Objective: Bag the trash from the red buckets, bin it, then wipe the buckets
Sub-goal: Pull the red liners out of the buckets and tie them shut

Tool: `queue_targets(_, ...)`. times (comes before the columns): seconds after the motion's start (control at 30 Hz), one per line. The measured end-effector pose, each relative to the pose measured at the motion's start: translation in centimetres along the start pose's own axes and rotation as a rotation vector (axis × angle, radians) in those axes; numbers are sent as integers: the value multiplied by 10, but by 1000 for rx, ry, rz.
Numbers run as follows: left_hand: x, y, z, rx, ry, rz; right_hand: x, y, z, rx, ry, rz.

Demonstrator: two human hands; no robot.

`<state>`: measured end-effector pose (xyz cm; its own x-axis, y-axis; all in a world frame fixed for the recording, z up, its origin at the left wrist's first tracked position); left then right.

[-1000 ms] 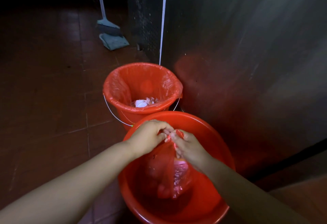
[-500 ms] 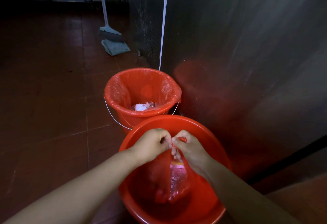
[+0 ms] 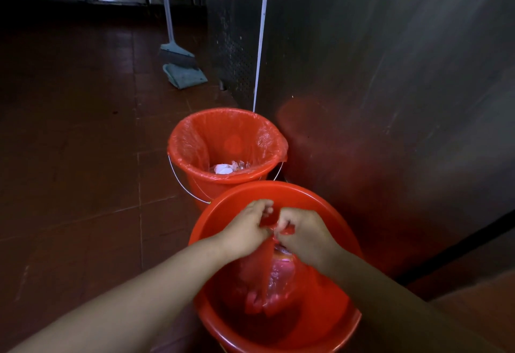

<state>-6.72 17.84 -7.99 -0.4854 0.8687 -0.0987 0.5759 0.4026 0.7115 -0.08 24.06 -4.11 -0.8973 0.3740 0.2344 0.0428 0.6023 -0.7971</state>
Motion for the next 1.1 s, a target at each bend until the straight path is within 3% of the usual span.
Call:
queue_targets(0.07,-6,1,19,-378,-147,-100,-7,-38,11,-401,-85,-434)
queue_targets(0.13,-12,-2,32,-597,-229,-214,-17,-47,17,-570,-150,-624)
queue_targets(0.2,-15,-9,41,-610,-287,-293,-22,-43,11,-582,-120,-643)
queue_targets(0.3,-19,-5,51,-568,-386,-269,-30,-36,6,-612,-12,-669)
queue_targets(0.43,-21,-4,45,-520,-309,-200,-33,-31,0,-708,57,-644)
queue_targets(0.5,-16,-5,28,-208,-167,-78,-33,-26,2,-737,22,-597)
queue_targets(0.6,-16,0,0,534,-3,104,-37,-8,1,-674,-19,-439)
queue_targets(0.7,-21,-24,-18,949,-43,72,-44,38,-6,-618,-122,-71)
queue_targets(0.77,-26,-39,-25,1046,-49,56,-53,72,-11,-546,-209,219)
queue_targets(0.83,-27,-36,-35,853,45,74,-53,78,-16,-277,-176,346)
queue_targets(1.0,-22,-19,-26,-525,122,-86,-28,46,-3,779,137,480)
queue_targets(1.1,-16,-6,-31,-1077,186,-193,-6,20,-10,1308,328,452)
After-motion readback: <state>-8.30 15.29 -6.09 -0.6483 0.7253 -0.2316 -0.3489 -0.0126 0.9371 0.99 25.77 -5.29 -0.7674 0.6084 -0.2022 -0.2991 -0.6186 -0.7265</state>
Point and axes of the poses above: each hand's wrist, its own x-axis towards the middle knuckle, its own z-axis out of the palm, y = z × x, the point moved 10 cm from there along x, towards the middle knuckle, and after that the axes turned 10 degrees about x, right-handed, at the moved point
